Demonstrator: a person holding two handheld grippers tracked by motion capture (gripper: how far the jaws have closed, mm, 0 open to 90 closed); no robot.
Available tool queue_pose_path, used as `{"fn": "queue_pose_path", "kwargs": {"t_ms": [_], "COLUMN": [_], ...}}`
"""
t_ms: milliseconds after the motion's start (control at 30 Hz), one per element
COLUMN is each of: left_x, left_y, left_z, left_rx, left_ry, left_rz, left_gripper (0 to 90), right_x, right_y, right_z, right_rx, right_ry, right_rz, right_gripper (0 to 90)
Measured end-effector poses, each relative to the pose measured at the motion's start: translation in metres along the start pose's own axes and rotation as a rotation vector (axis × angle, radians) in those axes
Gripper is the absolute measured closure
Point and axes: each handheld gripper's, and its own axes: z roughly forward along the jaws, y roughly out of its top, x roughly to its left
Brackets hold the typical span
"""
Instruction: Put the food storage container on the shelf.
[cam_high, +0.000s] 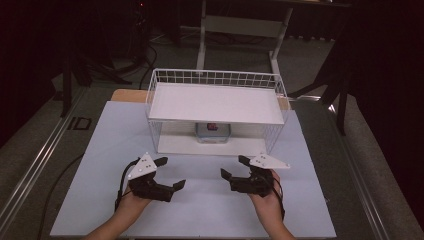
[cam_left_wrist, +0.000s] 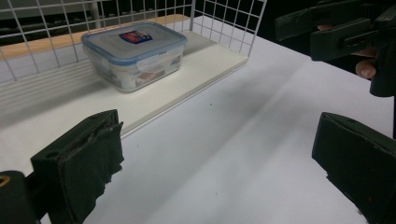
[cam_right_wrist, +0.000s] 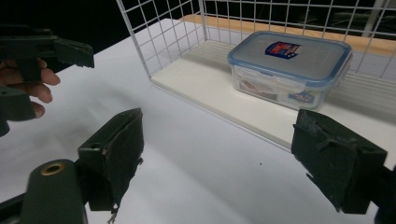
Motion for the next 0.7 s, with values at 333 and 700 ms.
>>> {"fn": "queue_pose_path", "kwargs": {"t_ms": [333, 700], "left_x": [0.003, 0.002], "left_y": [-0.008, -0.017], "left_z": [-0.02, -0.038], "left_rx": [0.001, 0.013], "left_ry": [0.014, 0.032], "left_rz": [0.009, 0.021], "left_gripper": [2.9, 2.9], "right_x": [0.0, 0.003], "right_y": [-0.01, -0.02], "right_z": [-0.025, -0.044], "right_rx": [-0.001, 0.009], "right_ry": [-0.008, -0.006], "right_rz": [-0.022, -0.039], "right_gripper": [17.0, 17.0]}}
